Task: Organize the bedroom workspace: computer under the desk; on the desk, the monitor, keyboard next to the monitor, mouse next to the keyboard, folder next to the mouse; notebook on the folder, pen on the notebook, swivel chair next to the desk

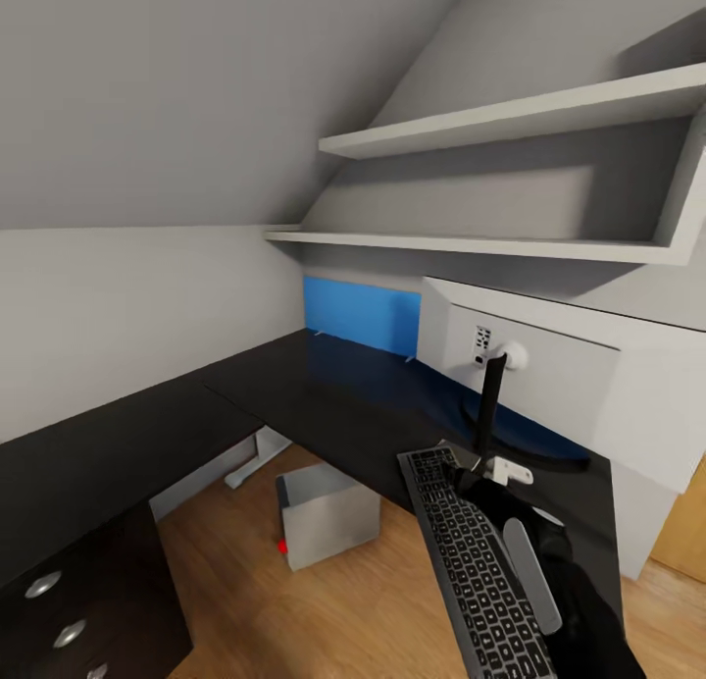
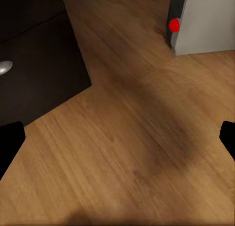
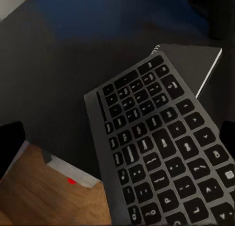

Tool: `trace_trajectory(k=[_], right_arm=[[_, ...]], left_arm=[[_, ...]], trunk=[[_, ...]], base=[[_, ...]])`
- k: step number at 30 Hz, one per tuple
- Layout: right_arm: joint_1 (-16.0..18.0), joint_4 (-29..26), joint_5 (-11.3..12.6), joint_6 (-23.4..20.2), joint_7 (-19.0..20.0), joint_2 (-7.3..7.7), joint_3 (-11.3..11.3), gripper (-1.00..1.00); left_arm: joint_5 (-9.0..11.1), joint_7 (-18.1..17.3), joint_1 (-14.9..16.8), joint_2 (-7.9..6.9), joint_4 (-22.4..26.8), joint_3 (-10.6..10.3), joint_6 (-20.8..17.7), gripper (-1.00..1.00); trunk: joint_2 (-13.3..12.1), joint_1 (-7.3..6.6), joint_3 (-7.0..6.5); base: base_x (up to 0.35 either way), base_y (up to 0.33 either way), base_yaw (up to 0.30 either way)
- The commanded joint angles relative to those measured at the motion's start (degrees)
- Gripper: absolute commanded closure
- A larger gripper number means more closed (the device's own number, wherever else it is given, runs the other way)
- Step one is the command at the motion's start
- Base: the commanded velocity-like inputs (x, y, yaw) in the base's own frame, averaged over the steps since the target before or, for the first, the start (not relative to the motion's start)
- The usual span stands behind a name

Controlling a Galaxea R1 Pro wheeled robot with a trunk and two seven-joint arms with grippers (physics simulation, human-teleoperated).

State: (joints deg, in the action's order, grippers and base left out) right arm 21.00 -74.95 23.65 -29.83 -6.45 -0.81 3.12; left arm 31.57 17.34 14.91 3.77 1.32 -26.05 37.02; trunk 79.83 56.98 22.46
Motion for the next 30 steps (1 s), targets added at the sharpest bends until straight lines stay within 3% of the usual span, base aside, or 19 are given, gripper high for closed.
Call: trace_trajectory(k=[1, 3, 13, 19, 24, 30], right_arm=[[0.0, -0.4, 1.6, -0.2, -0.4, 0.01, 0.1, -1.0], [-0.1, -1.3, 3.8, -0.3, -0.3, 0.1, 0.2, -1.0], [-0.2, -2.8, 8.7, -0.5, 0.1, 0.07, 0.3, -1.0], [-0.2, -3.5, 14.3, -0.4, 0.1, 0.19, 0.4, -1.0], [-0.3, -3.7, 16.4, -0.3, 0.1, 0.26, 0.5, -1.0], [-0.3, -3.6, 16.7, -0.3, 0.1, 0.27, 0.5, -1.0]], left_arm=[[0.2, 0.4, 0.0, 0.01, 0.0, -0.5, 0.1, -1.0], [0.2, 0.4, 0.0, 0.01, 0.0, -0.5, 0.1, -1.0], [0.2, 0.4, 0.0, 0.01, 0.0, -0.5, 0.1, -1.0], [0.2, 0.4, 0.0, 0.01, 0.0, -0.5, 0.1, -1.0], [0.2, 0.4, 0.0, 0.01, 0.0, -0.5, 0.1, -1.0], [0.2, 0.4, 0.0, 0.04, 0.0, -0.5, 0.1, -1.0]], trunk=[[0.0, -0.01, 0.07], [0.0, -0.01, 0.07], [0.0, -0.01, 0.07], [0.0, -0.01, 0.07], [0.0, -0.01, 0.07], [0.0, -0.01, 0.07]], base=[[-0.06, 0.037, 0.0], [-0.04, 0.024, 0.0], [-0.07, 0.111, 0.0], [-0.149, 0.249, 0.0], [-0.098, 0.179, 0.0], [-0.017, 0.033, 0.0]])
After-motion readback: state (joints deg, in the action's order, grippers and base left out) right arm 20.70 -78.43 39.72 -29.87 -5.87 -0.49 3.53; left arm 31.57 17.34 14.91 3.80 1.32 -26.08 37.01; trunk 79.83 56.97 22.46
